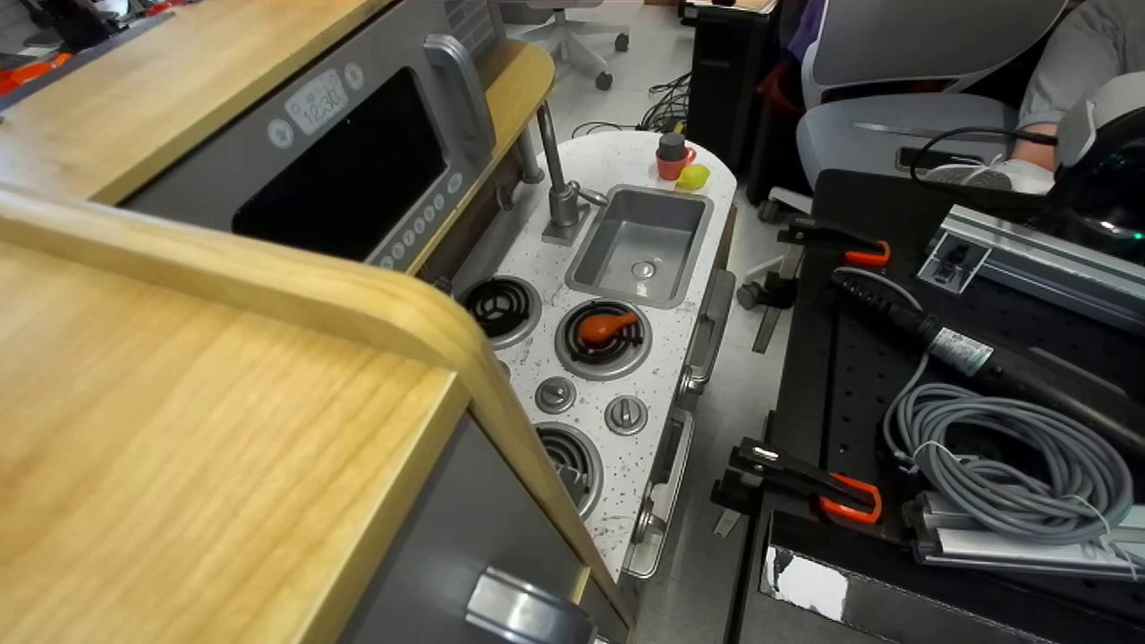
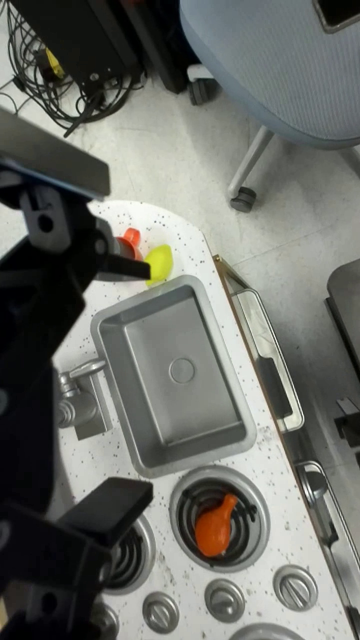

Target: Remove the grey cylinder from the orange mug

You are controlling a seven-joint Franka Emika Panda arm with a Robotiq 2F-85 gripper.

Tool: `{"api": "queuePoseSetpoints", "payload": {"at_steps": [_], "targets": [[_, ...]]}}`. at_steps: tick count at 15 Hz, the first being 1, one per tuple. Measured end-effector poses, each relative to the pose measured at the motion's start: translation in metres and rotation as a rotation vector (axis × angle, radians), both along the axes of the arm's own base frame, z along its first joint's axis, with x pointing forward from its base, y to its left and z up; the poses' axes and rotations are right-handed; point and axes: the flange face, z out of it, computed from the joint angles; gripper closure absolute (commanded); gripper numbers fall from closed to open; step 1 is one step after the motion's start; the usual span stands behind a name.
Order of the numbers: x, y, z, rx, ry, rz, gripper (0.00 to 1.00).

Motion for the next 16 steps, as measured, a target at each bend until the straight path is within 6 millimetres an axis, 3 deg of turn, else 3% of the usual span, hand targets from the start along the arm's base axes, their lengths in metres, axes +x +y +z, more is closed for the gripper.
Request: {"api": "queuePoseSetpoints", "payload": {"at_steps": [9, 16], "targets": [[-0.015, -0.097, -0.130, -0.008, 0.099, -0.177, 0.00], [0.002, -0.149, -0.204, -0.033, 0.087, -0.340, 0.00]]}}
